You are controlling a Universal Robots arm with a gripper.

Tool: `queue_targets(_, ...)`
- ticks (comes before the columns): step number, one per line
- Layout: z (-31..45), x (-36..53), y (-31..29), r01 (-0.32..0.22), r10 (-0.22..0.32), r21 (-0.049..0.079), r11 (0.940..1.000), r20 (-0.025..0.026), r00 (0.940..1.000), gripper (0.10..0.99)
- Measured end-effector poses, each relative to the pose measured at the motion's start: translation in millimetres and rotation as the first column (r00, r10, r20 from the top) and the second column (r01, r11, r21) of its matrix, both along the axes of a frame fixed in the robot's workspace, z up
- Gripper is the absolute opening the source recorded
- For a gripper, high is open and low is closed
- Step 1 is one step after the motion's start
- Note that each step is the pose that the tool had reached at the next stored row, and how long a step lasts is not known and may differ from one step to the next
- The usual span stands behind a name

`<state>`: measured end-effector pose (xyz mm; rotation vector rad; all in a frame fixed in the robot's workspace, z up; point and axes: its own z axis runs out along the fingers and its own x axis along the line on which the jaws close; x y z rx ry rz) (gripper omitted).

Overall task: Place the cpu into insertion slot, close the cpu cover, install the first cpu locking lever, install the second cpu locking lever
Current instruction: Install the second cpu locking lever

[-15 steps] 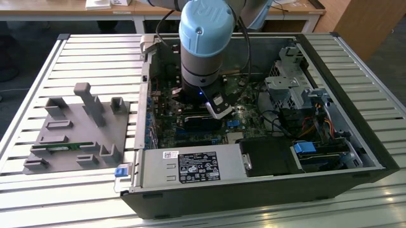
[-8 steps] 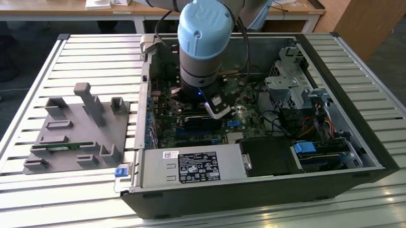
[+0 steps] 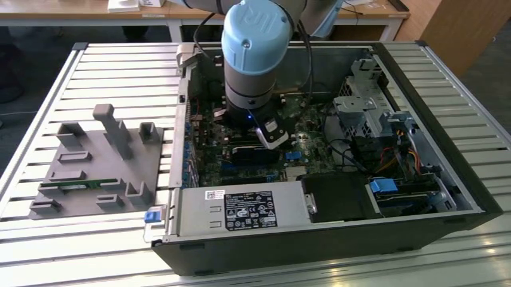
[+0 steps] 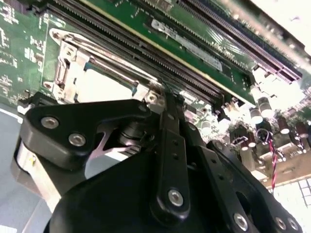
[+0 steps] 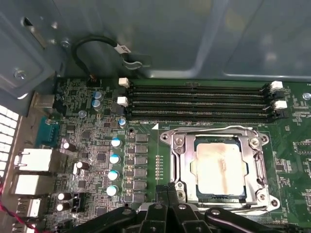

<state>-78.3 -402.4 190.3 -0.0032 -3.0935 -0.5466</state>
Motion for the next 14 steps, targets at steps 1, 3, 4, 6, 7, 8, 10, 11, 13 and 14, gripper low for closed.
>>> queue_targets(1, 2.1, 0.0, 0.0, 0.000, 0.000, 0.000, 1.0000, 0.0000, 1.0000, 0.106)
queue_targets(3, 4.7, 0.0, 0.0, 0.000, 0.000, 0.000, 1.0000, -0.0001, 1.0000, 0.106)
queue_targets(4, 5.7, 0.0, 0.0, 0.000, 0.000, 0.000, 1.0000, 0.0000, 1.0000, 0.106)
queue_targets(6, 8.3, 0.0, 0.0, 0.000, 0.000, 0.000, 1.0000, 0.0000, 1.0000, 0.106)
queue_targets(7, 10.0, 0.0, 0.0, 0.000, 0.000, 0.000, 1.0000, 0.0000, 1.0000, 0.106)
queue_targets(8, 11.9, 0.0, 0.0, 0.000, 0.000, 0.000, 1.0000, -0.0001, 1.0000, 0.106)
queue_targets(10, 15.7, 0.0, 0.0, 0.000, 0.000, 0.000, 1.0000, 0.0000, 1.0000, 0.106)
queue_targets(11, 17.6, 0.0, 0.1, 0.000, 0.000, 0.000, 1.0000, 0.0000, 1.0000, 0.106)
queue_targets(13, 20.8, 0.0, 0.1, 0.000, 0.000, 0.000, 1.0000, 0.0000, 1.0000, 0.106)
queue_targets(14, 21.6, 0.0, 0.2, 0.000, 0.000, 0.000, 1.0000, 0.0000, 1.0000, 0.106)
